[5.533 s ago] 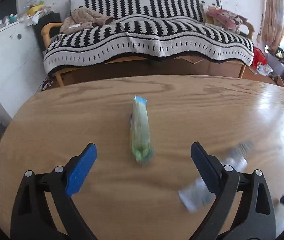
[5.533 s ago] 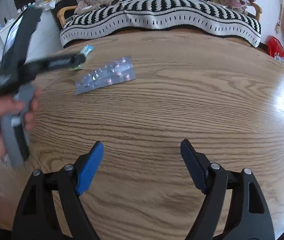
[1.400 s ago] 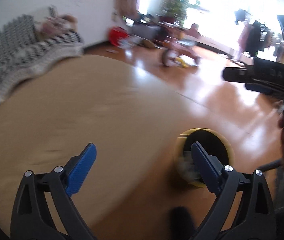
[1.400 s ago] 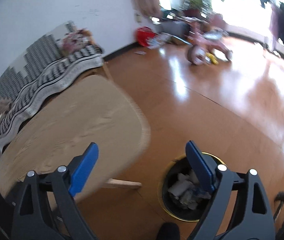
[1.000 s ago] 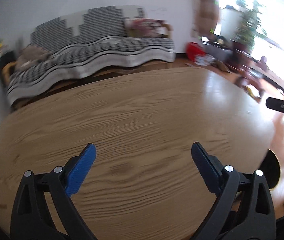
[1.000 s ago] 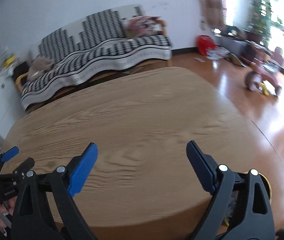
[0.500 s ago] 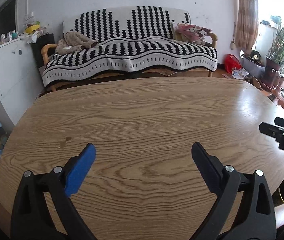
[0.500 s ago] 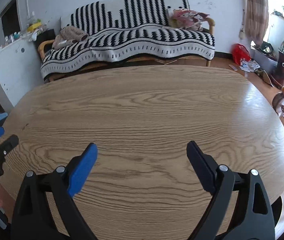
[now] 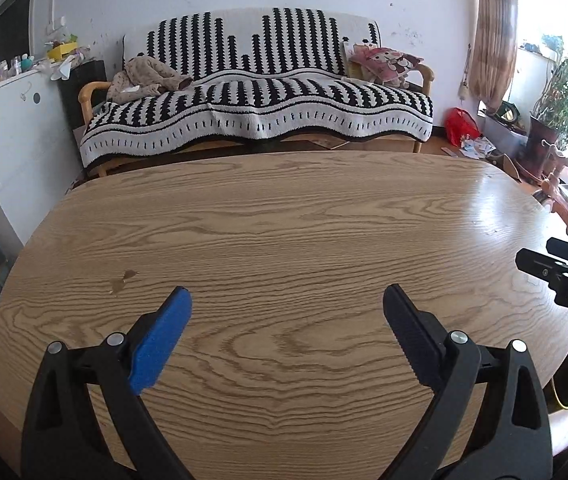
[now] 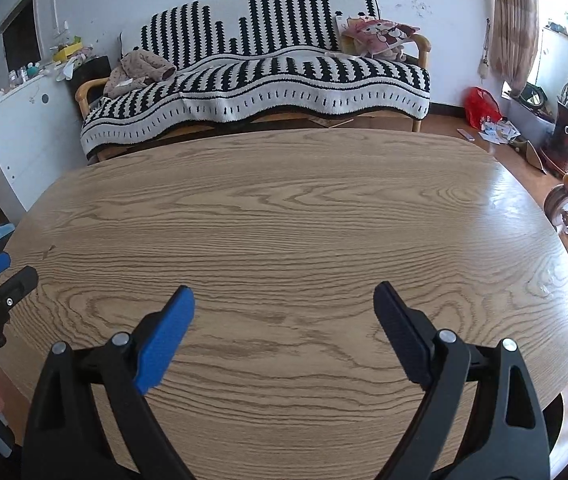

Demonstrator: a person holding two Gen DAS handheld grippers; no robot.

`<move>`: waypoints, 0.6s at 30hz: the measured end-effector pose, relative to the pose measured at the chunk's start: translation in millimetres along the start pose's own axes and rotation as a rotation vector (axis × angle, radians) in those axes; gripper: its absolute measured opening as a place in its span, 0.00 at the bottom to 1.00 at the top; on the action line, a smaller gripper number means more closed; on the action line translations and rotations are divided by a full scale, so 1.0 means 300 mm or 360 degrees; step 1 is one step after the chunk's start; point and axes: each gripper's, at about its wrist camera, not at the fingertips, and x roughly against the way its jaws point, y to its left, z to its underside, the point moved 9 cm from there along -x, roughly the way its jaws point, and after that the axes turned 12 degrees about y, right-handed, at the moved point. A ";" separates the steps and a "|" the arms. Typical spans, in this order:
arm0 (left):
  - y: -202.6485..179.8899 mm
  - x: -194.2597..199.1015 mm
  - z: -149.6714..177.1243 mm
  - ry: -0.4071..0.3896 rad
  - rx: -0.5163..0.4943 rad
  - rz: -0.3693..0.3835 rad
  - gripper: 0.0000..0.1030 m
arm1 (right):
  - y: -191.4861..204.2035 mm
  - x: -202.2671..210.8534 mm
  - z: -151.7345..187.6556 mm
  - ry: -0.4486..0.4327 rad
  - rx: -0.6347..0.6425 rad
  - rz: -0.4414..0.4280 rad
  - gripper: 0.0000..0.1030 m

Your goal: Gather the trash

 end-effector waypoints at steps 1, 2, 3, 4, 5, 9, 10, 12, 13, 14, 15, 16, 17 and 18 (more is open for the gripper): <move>-0.001 -0.001 0.000 0.0002 0.0006 0.0001 0.91 | -0.002 0.005 0.001 -0.0002 0.0002 -0.0002 0.85; -0.002 -0.001 0.001 0.0003 0.0009 0.0002 0.91 | -0.004 0.009 0.002 -0.0005 0.0003 -0.0002 0.85; -0.003 0.000 0.002 0.0002 0.0013 0.0004 0.91 | -0.007 0.013 0.005 -0.0006 0.0004 -0.0002 0.85; -0.005 0.000 0.002 0.0000 0.0014 0.0005 0.91 | -0.010 0.016 0.007 -0.0007 0.0005 -0.0001 0.85; -0.004 -0.001 0.002 0.0001 0.0011 0.0002 0.91 | -0.009 0.016 0.006 -0.0007 0.0003 -0.0002 0.85; -0.006 -0.002 0.004 0.0006 0.0010 0.0002 0.91 | -0.012 0.021 0.009 -0.0007 0.0006 -0.0001 0.85; -0.009 0.000 0.007 0.0006 0.0010 0.0001 0.91 | -0.013 0.022 0.010 -0.0006 0.0007 0.0000 0.85; -0.012 0.002 0.008 0.0006 0.0008 0.0004 0.91 | -0.015 0.024 0.011 -0.0011 0.0004 0.0003 0.85; -0.011 0.001 0.007 0.0005 0.0007 0.0004 0.91 | -0.020 0.028 0.013 -0.0012 0.0002 0.0004 0.85; -0.015 0.001 0.007 0.0005 0.0003 0.0003 0.91 | -0.021 0.030 0.016 -0.0014 0.0000 0.0005 0.85; -0.014 0.000 0.005 0.0006 0.0002 0.0002 0.91 | -0.024 0.033 0.018 -0.0014 -0.0002 0.0004 0.85; -0.016 0.000 0.006 0.0008 0.0002 0.0002 0.91 | -0.029 0.037 0.021 -0.0016 -0.0003 0.0006 0.85; -0.015 0.000 0.005 0.0008 0.0003 0.0004 0.91 | -0.033 0.039 0.020 -0.0016 -0.0003 0.0006 0.85; -0.019 0.000 0.007 0.0009 0.0002 0.0005 0.91 | -0.035 0.041 0.023 -0.0017 -0.0003 0.0007 0.85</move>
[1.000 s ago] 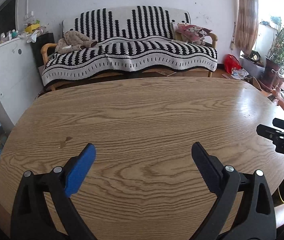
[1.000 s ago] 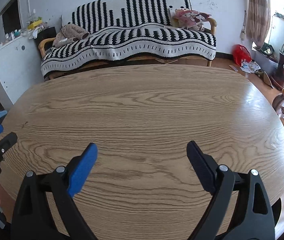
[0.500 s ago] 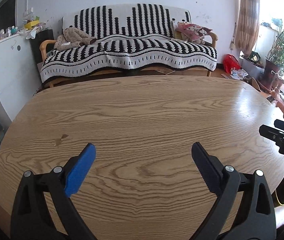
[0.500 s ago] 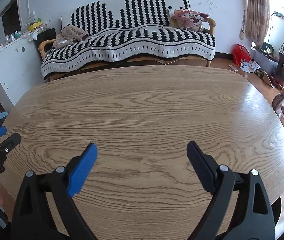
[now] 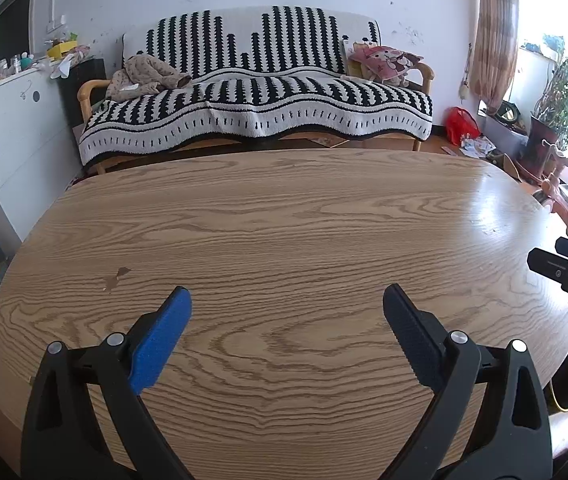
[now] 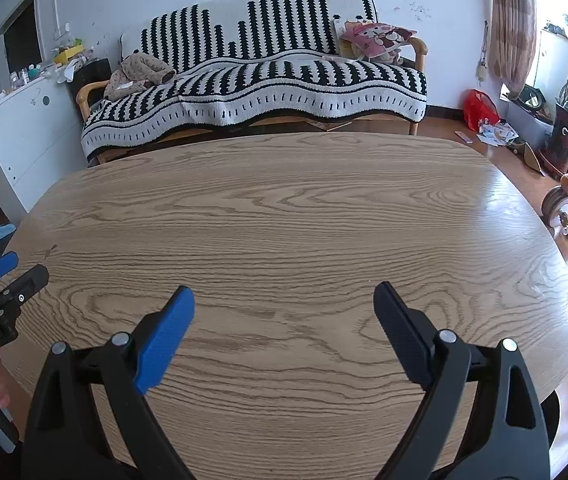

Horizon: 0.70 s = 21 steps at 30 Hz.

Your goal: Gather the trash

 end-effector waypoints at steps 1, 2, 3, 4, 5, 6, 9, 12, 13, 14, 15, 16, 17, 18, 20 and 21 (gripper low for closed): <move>-0.002 0.000 0.000 -0.0002 -0.0004 -0.0001 0.91 | -0.001 0.001 0.001 -0.0001 0.0000 0.0000 0.85; -0.003 0.002 0.000 -0.0003 -0.0007 -0.0001 0.91 | -0.003 0.002 0.000 0.0000 0.0000 0.0001 0.85; -0.008 0.002 0.004 -0.0004 -0.0008 -0.0003 0.91 | -0.003 0.002 0.000 0.0000 0.0000 0.0001 0.85; -0.008 0.002 0.004 -0.0003 -0.0009 -0.0003 0.91 | -0.004 0.003 0.000 -0.0001 -0.0001 0.0002 0.85; -0.011 0.002 0.005 -0.0002 -0.0008 -0.0003 0.91 | -0.007 0.005 0.001 0.0000 -0.0001 0.0002 0.85; -0.012 0.002 0.005 0.0000 -0.0007 -0.0003 0.91 | -0.007 0.005 0.001 -0.0001 -0.0001 0.0001 0.85; -0.019 0.002 0.006 0.0003 -0.0008 -0.0003 0.91 | -0.008 0.005 0.001 -0.0002 0.0001 0.0002 0.85; -0.022 0.005 0.005 0.0001 -0.0008 -0.0004 0.91 | -0.011 0.009 0.002 -0.0003 0.0003 0.0004 0.85; -0.022 0.005 0.005 0.0001 -0.0006 -0.0003 0.91 | -0.014 0.010 0.004 -0.0002 0.0004 0.0005 0.85; -0.021 0.005 0.005 0.0001 -0.0006 -0.0002 0.91 | -0.014 0.010 0.004 -0.0001 0.0003 0.0005 0.85; -0.021 0.004 0.004 0.0002 -0.0008 -0.0001 0.91 | -0.011 0.009 0.001 -0.0003 0.0002 0.0004 0.85; -0.024 0.004 0.004 0.0003 -0.0011 0.0000 0.91 | -0.012 0.010 0.002 -0.0002 0.0004 0.0002 0.85; -0.023 0.006 0.006 0.0001 -0.0012 -0.0004 0.91 | -0.014 0.011 0.004 -0.0002 0.0005 0.0003 0.85; -0.025 0.008 0.005 0.0000 -0.0013 -0.0005 0.91 | -0.010 0.009 0.001 -0.0003 0.0004 0.0004 0.85; -0.026 0.008 0.006 0.0001 -0.0010 -0.0003 0.91 | -0.011 0.009 0.001 0.0000 0.0003 0.0004 0.85; -0.027 0.009 0.006 0.0001 -0.0010 -0.0003 0.91 | -0.014 0.011 0.001 0.0000 0.0004 0.0004 0.85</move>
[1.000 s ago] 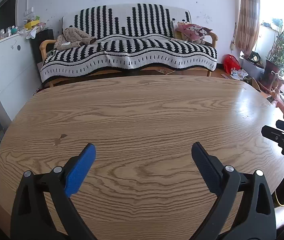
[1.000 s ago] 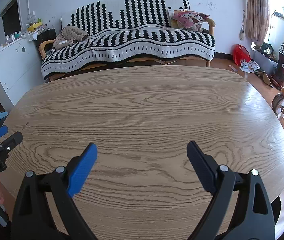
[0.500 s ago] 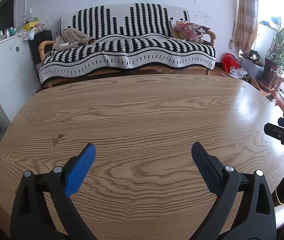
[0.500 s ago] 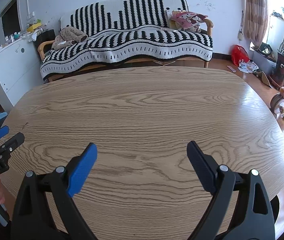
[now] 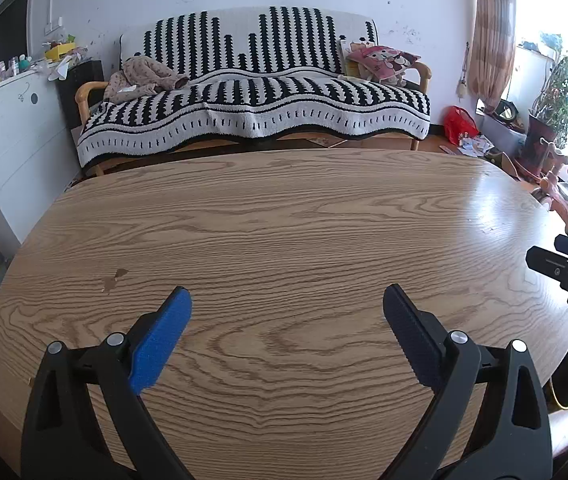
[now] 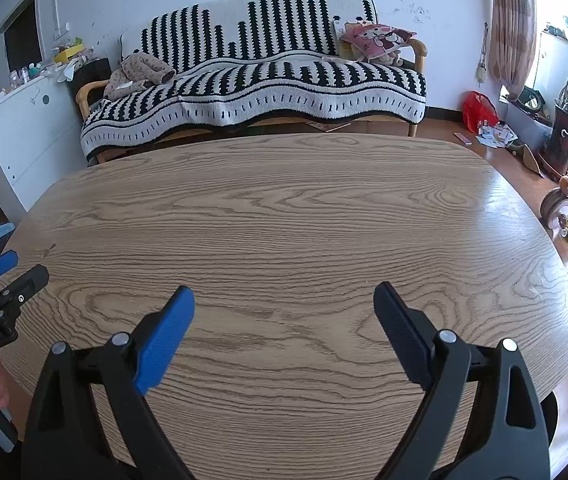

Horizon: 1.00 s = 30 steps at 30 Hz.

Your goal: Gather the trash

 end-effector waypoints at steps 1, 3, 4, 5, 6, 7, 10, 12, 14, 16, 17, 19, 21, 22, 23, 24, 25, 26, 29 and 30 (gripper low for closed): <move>0.002 -0.001 0.000 0.0000 -0.0001 0.0000 0.91 | -0.001 0.001 0.001 0.0000 -0.0001 0.0000 0.85; 0.001 -0.001 0.000 0.0001 -0.0002 -0.0001 0.91 | -0.003 0.001 0.001 0.0000 0.0002 0.0000 0.85; 0.001 -0.001 0.001 0.0002 -0.0003 0.0001 0.91 | -0.004 0.002 0.002 -0.0001 0.0002 0.0001 0.85; 0.000 -0.001 -0.001 0.0002 -0.0005 0.0001 0.91 | -0.004 0.003 -0.001 -0.0001 0.0002 0.0001 0.85; 0.001 0.000 -0.002 0.0001 -0.0006 -0.0001 0.91 | -0.005 0.004 -0.002 0.0000 0.0001 0.0001 0.85; 0.000 0.000 -0.002 0.0001 -0.0004 -0.0001 0.91 | -0.006 0.005 -0.002 -0.0001 0.0002 0.0002 0.85; 0.003 -0.002 -0.003 0.0002 -0.0003 0.0002 0.91 | -0.005 0.005 -0.002 -0.0002 0.0003 0.0001 0.85; 0.001 -0.001 -0.003 0.0001 -0.0007 0.0001 0.91 | -0.004 0.005 -0.003 -0.0001 0.0003 0.0002 0.85; 0.001 -0.001 -0.001 0.0003 -0.0004 0.0002 0.91 | -0.004 0.004 -0.003 -0.0001 0.0001 0.0002 0.85; -0.001 0.000 0.000 0.0004 -0.0001 0.0002 0.91 | -0.005 0.005 -0.002 -0.0002 0.0001 0.0003 0.85; -0.002 0.001 0.000 0.0004 -0.0001 0.0003 0.91 | -0.006 0.005 -0.002 -0.0002 0.0002 0.0002 0.85; -0.003 -0.002 0.001 0.0010 -0.0008 0.0012 0.91 | -0.008 0.006 -0.001 -0.0001 0.0003 0.0002 0.85; -0.005 -0.002 0.000 0.0009 -0.0009 0.0012 0.91 | -0.006 0.005 -0.002 -0.0002 0.0003 0.0003 0.85; -0.004 -0.002 0.000 0.0009 -0.0010 0.0011 0.91 | -0.008 0.005 -0.001 -0.0001 0.0003 0.0003 0.85; -0.005 -0.002 0.001 0.0009 -0.0008 0.0011 0.91 | -0.010 0.006 0.000 0.0000 0.0003 0.0001 0.85; -0.005 -0.003 0.001 0.0011 -0.0007 0.0013 0.91 | -0.006 0.005 -0.002 -0.0002 0.0002 0.0002 0.85; -0.004 -0.002 0.001 0.0011 -0.0005 0.0012 0.91 | -0.007 0.006 -0.001 -0.0002 0.0002 0.0003 0.85; -0.006 -0.002 0.002 0.0012 -0.0002 0.0012 0.91 | -0.007 0.006 -0.001 -0.0002 0.0004 0.0001 0.85; -0.009 -0.003 0.004 0.0013 -0.0005 0.0011 0.91 | -0.006 0.005 -0.002 -0.0001 0.0004 0.0003 0.85; -0.010 -0.004 0.005 0.0014 -0.0005 0.0012 0.91 | -0.007 0.006 -0.003 0.0000 0.0005 0.0003 0.85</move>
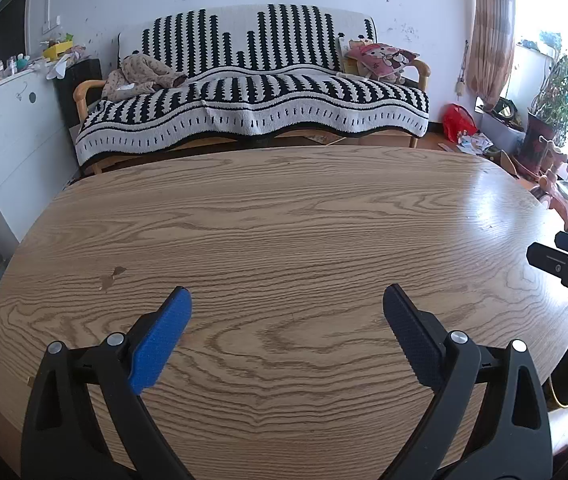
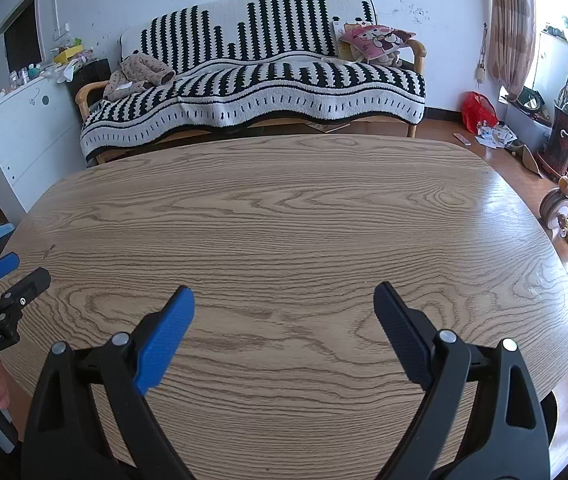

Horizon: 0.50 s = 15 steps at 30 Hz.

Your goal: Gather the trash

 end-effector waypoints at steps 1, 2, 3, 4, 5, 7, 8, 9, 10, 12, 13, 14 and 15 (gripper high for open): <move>-0.001 -0.002 0.001 0.0002 0.0000 0.0000 0.91 | -0.006 0.002 0.001 0.0000 -0.0001 0.0000 0.85; -0.001 -0.001 0.002 0.0003 0.0003 -0.0001 0.91 | -0.004 0.002 0.001 -0.0001 -0.0002 0.0000 0.85; -0.002 -0.002 0.002 0.0006 0.0001 0.0001 0.91 | -0.001 0.000 0.001 -0.0001 -0.0001 0.0000 0.85; 0.000 -0.003 0.002 0.0007 -0.0001 0.0004 0.91 | -0.003 0.001 0.001 -0.0001 -0.0001 0.0000 0.85; -0.001 -0.004 0.003 0.0009 0.0000 0.0002 0.91 | -0.005 0.001 0.002 -0.0001 0.0000 0.0000 0.85; 0.002 -0.007 0.005 0.0014 0.0002 -0.0005 0.91 | -0.003 0.001 0.001 -0.0001 0.0002 0.0001 0.85; 0.002 -0.009 0.006 0.0017 0.0002 -0.0009 0.91 | -0.002 0.001 0.001 0.0000 0.0002 0.0001 0.85; 0.003 -0.010 0.007 0.0016 0.0004 -0.0016 0.91 | -0.007 0.001 0.002 0.0001 0.0001 0.0000 0.85; 0.005 -0.010 0.005 0.0017 0.0006 -0.0021 0.91 | -0.002 0.000 0.001 0.0000 0.0000 0.0000 0.85; 0.007 -0.014 0.006 0.0024 0.0010 -0.0024 0.91 | -0.002 0.000 0.001 0.0000 0.0001 0.0000 0.85; 0.007 -0.014 0.006 0.0029 0.0013 -0.0020 0.91 | -0.002 0.001 0.001 -0.0001 0.0000 0.0000 0.85; 0.007 -0.015 0.008 0.0030 0.0017 -0.0019 0.91 | -0.002 0.000 0.001 -0.0001 0.0001 0.0000 0.85; 0.009 -0.013 0.007 0.0025 0.0017 -0.0025 0.92 | -0.002 0.000 0.001 -0.0001 0.0001 0.0000 0.85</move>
